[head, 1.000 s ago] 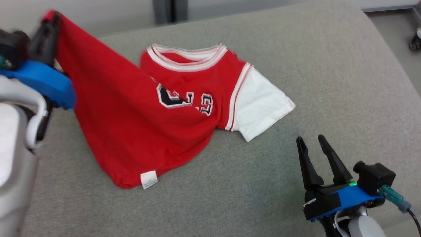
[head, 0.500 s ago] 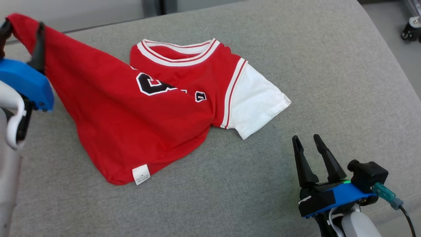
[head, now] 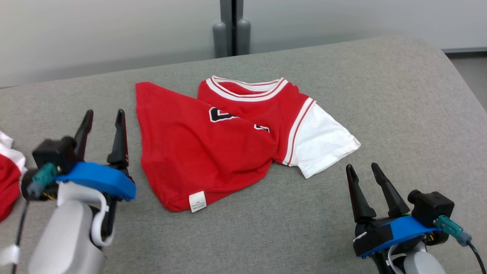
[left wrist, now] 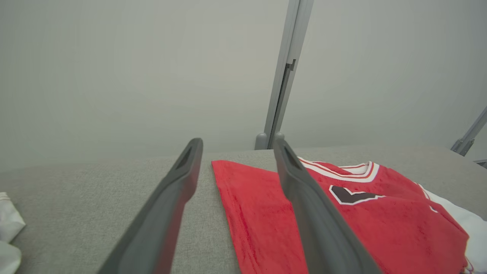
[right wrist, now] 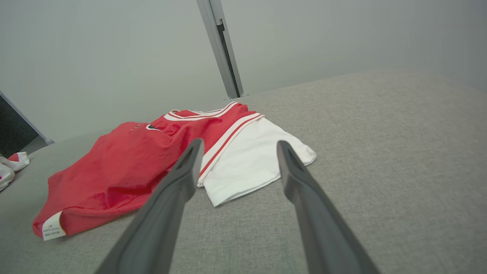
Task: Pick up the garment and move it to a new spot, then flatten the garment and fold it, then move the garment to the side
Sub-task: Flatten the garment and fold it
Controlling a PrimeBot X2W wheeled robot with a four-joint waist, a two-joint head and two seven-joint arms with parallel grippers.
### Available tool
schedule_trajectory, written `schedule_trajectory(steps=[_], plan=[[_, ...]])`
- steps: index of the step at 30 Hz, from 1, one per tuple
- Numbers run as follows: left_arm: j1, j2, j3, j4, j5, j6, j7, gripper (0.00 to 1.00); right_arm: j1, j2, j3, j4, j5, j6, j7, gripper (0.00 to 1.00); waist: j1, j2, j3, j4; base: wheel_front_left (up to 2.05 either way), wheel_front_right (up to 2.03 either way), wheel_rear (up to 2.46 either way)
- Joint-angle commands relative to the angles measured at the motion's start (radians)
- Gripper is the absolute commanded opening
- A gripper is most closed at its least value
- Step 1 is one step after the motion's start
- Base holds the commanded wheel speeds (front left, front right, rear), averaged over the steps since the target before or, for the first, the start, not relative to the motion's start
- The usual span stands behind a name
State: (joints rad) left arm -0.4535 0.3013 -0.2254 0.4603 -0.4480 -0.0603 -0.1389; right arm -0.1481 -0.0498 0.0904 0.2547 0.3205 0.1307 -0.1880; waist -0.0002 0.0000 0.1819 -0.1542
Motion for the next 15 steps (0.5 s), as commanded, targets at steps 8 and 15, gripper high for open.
schedule_trajectory(steps=[8, 15], plan=[[0.196, -0.091, 0.021, -0.12, 0.005, 0.074, -0.118, 1.0, 0.053, -0.001, -0.05, -0.043, -0.026, 0.0, 0.04, 1.0, 0.0002, 0.0, -0.069, 0.06, 0.0, 0.0, 0.0], [0.353, -0.107, 0.03, -0.216, 0.03, 0.103, -0.126, 1.0, 0.092, -0.001, -0.074, -0.07, -0.044, 0.0, 0.067, 1.0, 0.0002, 0.0, -0.118, 0.074, 0.0, 0.0, 0.0]])
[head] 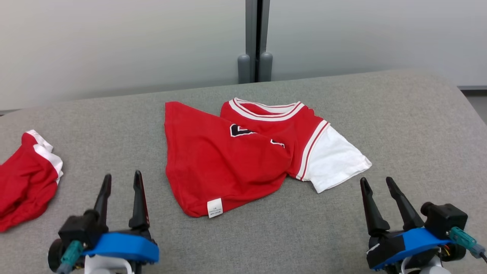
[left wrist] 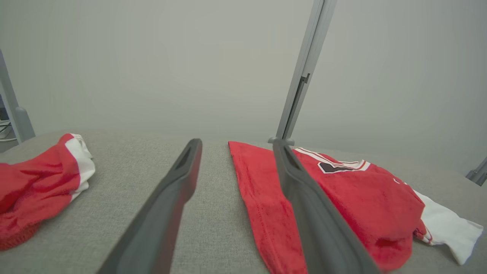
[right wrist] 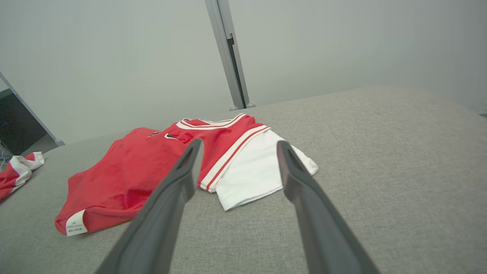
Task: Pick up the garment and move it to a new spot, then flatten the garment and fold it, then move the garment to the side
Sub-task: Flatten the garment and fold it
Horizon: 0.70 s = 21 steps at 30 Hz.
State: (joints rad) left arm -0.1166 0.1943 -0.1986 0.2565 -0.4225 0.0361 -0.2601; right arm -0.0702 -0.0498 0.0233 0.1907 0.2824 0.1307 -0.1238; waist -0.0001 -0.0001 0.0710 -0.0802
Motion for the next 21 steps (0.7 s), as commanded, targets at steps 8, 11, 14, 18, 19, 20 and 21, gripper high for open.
schedule_trajectory(steps=[8, 11, 14, 18, 19, 20, 21], plan=[[0.13, 0.018, -0.034, -0.098, 0.036, 0.035, 0.034, 1.0, 0.077, -0.001, -0.054, -0.03, -0.022, 0.0, 0.024, 1.0, 0.0001, 0.0001, -0.043, 0.016, 0.0, 0.0, 0.0], [0.151, 0.028, -0.032, -0.121, 0.038, 0.044, 0.047, 1.0, 0.089, -0.001, -0.066, -0.04, -0.027, 0.0, 0.032, 1.0, 0.0001, 0.0001, -0.047, 0.02, 0.0, 0.0, 0.0], [0.171, 0.042, -0.037, -0.138, 0.041, 0.043, 0.059, 1.0, 0.095, -0.001, -0.06, -0.053, -0.037, 0.0, 0.041, 1.0, 0.0001, 0.0001, -0.049, 0.022, 0.0, 0.0, 0.0], [0.192, 0.052, -0.034, -0.154, 0.031, 0.051, 0.073, 1.0, 0.092, -0.001, -0.072, -0.074, -0.064, 0.0, 0.052, 1.0, 0.0001, 0.0001, -0.051, 0.031, 0.0, 0.0, 0.0], [0.197, 0.051, -0.033, -0.156, 0.028, 0.051, 0.077, 1.0, 0.092, -0.001, -0.076, -0.078, -0.068, 0.0, 0.056, 1.0, 0.0001, 0.0001, -0.052, 0.034, 0.0, 0.0, 0.0], [0.2, 0.051, -0.035, -0.157, 0.028, 0.051, 0.079, 1.0, 0.091, -0.001, -0.081, -0.081, -0.075, 0.0, 0.057, 1.0, 0.0001, 0.0001, -0.054, 0.038, 0.0, 0.0, 0.0], [0.201, 0.051, -0.035, -0.159, 0.026, 0.053, 0.08, 1.0, 0.091, -0.001, -0.083, -0.084, -0.077, 0.0, 0.06, 1.0, 0.0001, 0.0001, -0.056, 0.041, 0.0, 0.0, 0.0]])
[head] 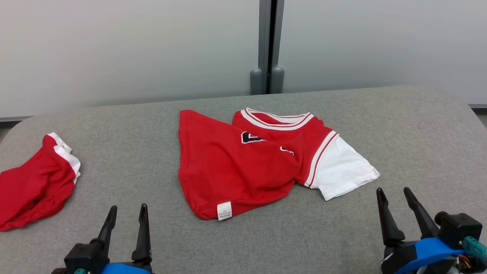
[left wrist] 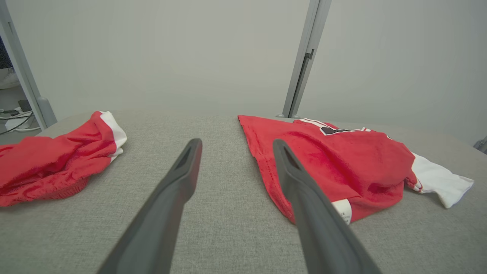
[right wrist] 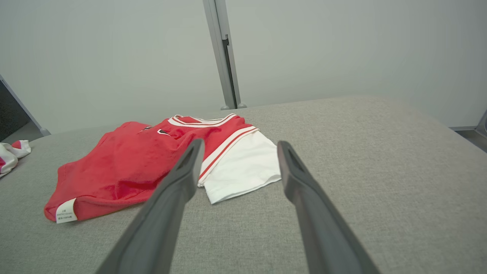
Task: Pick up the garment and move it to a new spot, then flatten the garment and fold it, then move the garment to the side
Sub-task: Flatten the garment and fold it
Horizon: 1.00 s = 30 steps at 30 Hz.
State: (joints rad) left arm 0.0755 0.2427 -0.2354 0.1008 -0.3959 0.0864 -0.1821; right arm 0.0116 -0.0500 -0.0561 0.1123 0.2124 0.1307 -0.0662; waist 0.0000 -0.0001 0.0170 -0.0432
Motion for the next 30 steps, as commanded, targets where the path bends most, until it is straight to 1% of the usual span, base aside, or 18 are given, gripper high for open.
schedule_trajectory(steps=[1, 9, 21, 24, 27, 30], plan=[[0.012, 0.001, 0.002, -0.005, -0.003, 0.005, 0.002, 1.0, 0.008, -0.001, -0.007, -0.008, -0.013, 0.0, 0.007, 1.0, 0.0, 0.0001, -0.004, 0.007, 0.0, 0.0, 0.0], [0.028, 0.001, -0.009, -0.014, -0.007, 0.013, 0.011, 1.0, -0.004, -0.001, -0.006, 0.006, -0.019, 0.0, 0.028, 1.0, 0.0, 0.0001, -0.017, 0.025, 0.0, 0.0, 0.0], [0.029, 0.011, -0.02, -0.016, -0.016, 0.01, 0.031, 1.0, -0.016, -0.001, -0.004, 0.033, -0.005, 0.0, 0.029, 1.0, 0.0, 0.0001, -0.013, 0.021, 0.0, 0.0, 0.0], [0.011, 0.005, -0.027, -0.004, -0.022, 0.006, 0.045, 1.0, -0.036, -0.001, -0.018, 0.048, -0.014, 0.0, 0.055, 1.0, 0.0, 0.0001, -0.004, 0.02, 0.0, 0.0, 0.0], [-0.021, -0.003, -0.044, 0.031, -0.034, 0.0, 0.091, 1.0, -0.071, -0.001, -0.036, 0.07, -0.03, 0.0, 0.114, 1.0, 0.0, 0.0001, 0.009, 0.019, 0.0, 0.0, 0.0], [-0.076, -0.017, -0.066, 0.079, -0.043, -0.018, 0.131, 1.0, -0.131, -0.001, -0.058, 0.091, -0.051, 0.0, 0.187, 1.0, 0.0, 0.0001, 0.027, 0.016, 0.0, 0.0, 0.0]])
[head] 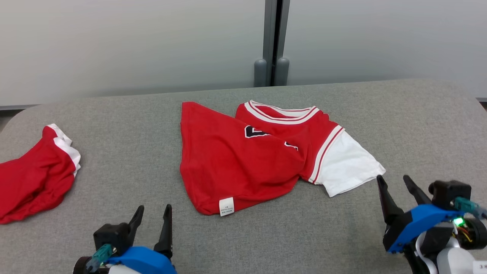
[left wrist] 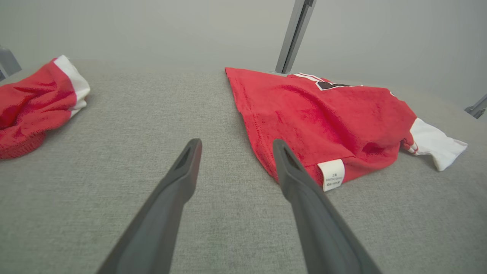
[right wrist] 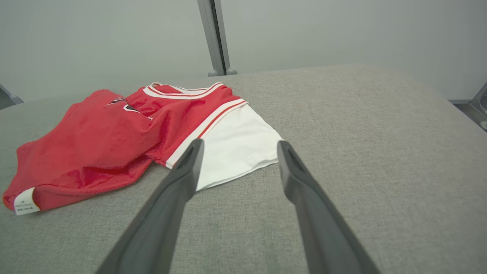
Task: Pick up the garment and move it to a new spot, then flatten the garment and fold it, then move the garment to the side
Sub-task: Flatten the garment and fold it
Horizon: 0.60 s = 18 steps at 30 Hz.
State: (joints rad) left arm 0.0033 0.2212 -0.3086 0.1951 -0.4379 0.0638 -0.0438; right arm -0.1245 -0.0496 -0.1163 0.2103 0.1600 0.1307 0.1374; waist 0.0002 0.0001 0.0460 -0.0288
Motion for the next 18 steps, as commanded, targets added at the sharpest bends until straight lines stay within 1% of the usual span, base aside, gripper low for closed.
schedule_trajectory(steps=[1, 3, 7, 9, 11, 13, 18], plan=[[-0.023, -0.001, -0.003, 0.004, -0.001, -0.005, 0.002, 1.0, -0.017, -0.002, -0.004, 0.004, -0.002, 0.0, 0.005, 1.0, -0.0002, -0.0001, 0.003, 0.001, 0.0, 0.0, 0.0], [-0.055, -0.021, -0.016, 0.052, -0.015, -0.022, 0.023, 1.0, -0.062, -0.002, -0.021, 0.035, -0.009, 0.0, 0.047, 1.0, -0.0002, -0.0001, 0.013, 0.0, 0.0, 0.0, 0.0], [-0.139, -0.054, -0.047, 0.165, -0.022, -0.039, 0.066, 1.0, -0.172, -0.01, -0.048, 0.124, -0.022, 0.0, 0.104, 1.0, -0.0002, -0.0001, 0.039, -0.001, 0.0, 0.0, 0.0], [-0.177, -0.072, -0.062, 0.222, -0.019, -0.047, 0.079, 1.0, -0.223, -0.025, -0.061, 0.177, -0.031, 0.0, 0.112, 1.0, -0.0002, -0.0001, 0.055, -0.001, 0.0, 0.0, 0.0], [-0.216, -0.092, -0.071, 0.275, -0.034, -0.067, 0.084, 1.0, -0.267, -0.041, -0.074, 0.233, -0.051, 0.0, 0.113, 1.0, -0.0002, -0.0001, 0.071, 0.002, 0.0, 0.0, 0.0], [-0.252, -0.103, -0.077, 0.33, -0.038, -0.078, 0.084, 1.0, -0.311, -0.049, -0.088, 0.292, -0.07, 0.0, 0.112, 1.0, -0.0002, -0.0001, 0.087, 0.004, 0.0, 0.0, 0.0], [-0.335, -0.124, -0.087, 0.445, -0.03, -0.072, 0.07, 1.0, -0.399, -0.07, -0.108, 0.427, -0.107, 0.0, 0.092, 1.0, -0.0002, -0.0001, 0.127, 0.004, 0.0, 0.0, 0.0]])
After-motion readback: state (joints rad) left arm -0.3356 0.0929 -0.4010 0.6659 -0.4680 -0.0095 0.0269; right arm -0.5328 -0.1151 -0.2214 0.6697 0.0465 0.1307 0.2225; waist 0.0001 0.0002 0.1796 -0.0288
